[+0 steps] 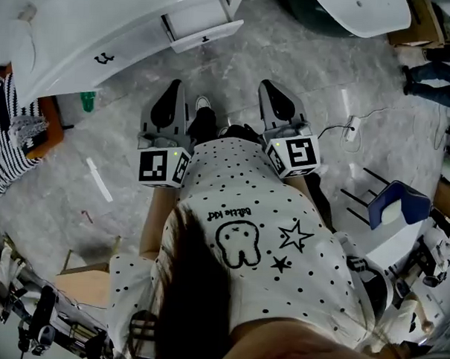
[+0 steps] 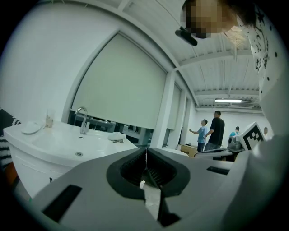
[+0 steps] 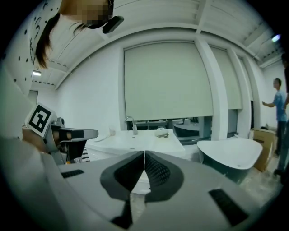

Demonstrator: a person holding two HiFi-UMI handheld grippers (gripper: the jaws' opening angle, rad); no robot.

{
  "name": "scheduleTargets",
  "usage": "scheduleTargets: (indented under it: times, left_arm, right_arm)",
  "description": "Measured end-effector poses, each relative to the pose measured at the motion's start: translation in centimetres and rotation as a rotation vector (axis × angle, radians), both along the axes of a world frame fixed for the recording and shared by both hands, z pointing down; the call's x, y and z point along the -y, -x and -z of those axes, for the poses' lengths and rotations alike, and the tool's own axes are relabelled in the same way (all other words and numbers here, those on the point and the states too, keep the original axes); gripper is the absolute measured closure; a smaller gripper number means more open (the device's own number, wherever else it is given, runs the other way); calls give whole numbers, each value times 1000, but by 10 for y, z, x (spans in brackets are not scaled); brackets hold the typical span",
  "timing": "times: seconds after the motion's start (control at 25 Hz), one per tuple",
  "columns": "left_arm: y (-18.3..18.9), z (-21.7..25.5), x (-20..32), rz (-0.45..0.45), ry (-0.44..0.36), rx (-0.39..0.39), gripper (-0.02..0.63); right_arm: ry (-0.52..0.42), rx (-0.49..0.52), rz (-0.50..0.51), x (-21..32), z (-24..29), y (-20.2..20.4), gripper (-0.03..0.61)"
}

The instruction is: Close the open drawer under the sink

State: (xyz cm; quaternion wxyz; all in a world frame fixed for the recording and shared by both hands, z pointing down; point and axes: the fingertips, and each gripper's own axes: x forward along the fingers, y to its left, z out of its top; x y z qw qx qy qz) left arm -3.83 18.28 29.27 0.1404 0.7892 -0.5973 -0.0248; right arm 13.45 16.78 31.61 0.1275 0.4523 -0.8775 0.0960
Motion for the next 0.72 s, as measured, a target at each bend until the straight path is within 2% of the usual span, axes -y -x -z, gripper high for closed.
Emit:
scheduleTargets:
  times: [0.2,0.4,0.72]
  left_arm:
    - [11,-8,27,-22,17,6,603]
    - [19,-17,39,-16,51,-8,603]
    - [24,-20,75,64,73,-22,603]
  right_arm:
    - [22,2,-50,24,-8,2,565]
    - [52,-11,-58,39,-17,4,565]
    - [70,-12,10,89,-20,8,565]
